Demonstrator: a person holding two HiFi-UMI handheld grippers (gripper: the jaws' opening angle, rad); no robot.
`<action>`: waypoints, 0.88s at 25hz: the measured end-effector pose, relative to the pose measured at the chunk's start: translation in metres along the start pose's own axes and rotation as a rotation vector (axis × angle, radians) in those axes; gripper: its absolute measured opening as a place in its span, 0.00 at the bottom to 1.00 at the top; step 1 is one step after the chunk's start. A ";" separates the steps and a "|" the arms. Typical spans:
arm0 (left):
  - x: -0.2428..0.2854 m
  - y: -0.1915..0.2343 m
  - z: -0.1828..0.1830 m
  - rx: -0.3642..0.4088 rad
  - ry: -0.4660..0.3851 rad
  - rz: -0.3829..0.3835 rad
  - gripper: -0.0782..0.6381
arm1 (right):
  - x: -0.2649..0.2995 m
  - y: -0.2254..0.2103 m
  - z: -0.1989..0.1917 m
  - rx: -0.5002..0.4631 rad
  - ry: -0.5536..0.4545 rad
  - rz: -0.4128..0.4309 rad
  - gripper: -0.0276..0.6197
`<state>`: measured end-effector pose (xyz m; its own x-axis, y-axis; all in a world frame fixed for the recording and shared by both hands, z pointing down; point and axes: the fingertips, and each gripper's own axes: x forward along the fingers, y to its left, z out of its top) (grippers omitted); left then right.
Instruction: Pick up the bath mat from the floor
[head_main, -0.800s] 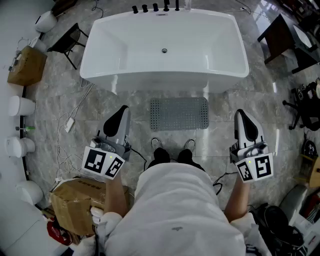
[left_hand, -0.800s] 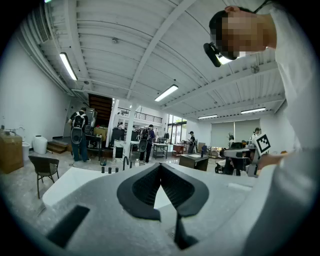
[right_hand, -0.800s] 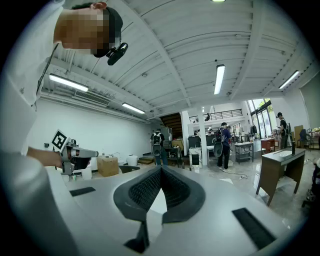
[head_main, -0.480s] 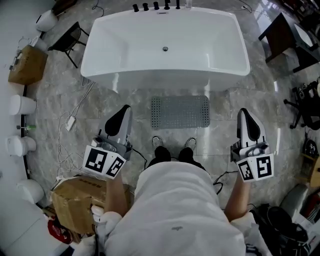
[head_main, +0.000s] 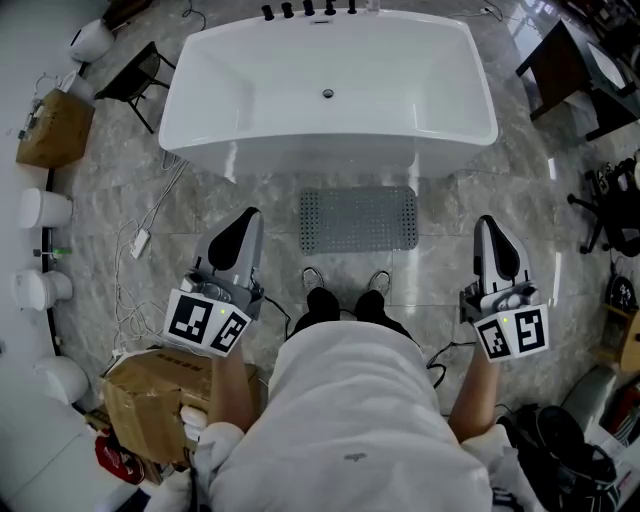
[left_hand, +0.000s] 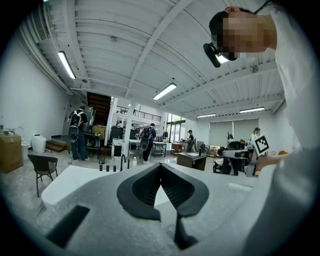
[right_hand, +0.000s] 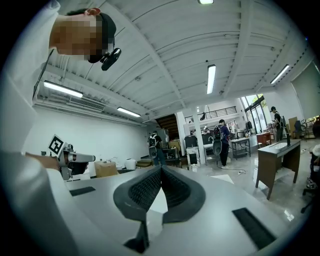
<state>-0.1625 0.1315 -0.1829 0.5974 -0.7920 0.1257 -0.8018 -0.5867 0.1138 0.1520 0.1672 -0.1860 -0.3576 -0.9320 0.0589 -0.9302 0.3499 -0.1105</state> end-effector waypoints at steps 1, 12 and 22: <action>0.001 -0.003 -0.001 -0.002 0.002 0.002 0.13 | -0.002 -0.004 -0.003 0.002 0.006 -0.002 0.05; 0.008 -0.039 -0.023 -0.041 0.042 0.054 0.13 | -0.016 -0.039 -0.030 0.001 0.046 0.029 0.05; 0.011 -0.051 -0.043 -0.061 0.080 0.096 0.13 | -0.021 -0.057 -0.057 0.028 0.110 0.063 0.05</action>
<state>-0.1139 0.1599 -0.1445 0.5195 -0.8266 0.2166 -0.8542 -0.4959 0.1566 0.2073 0.1719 -0.1247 -0.4232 -0.8920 0.1589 -0.9037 0.4029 -0.1448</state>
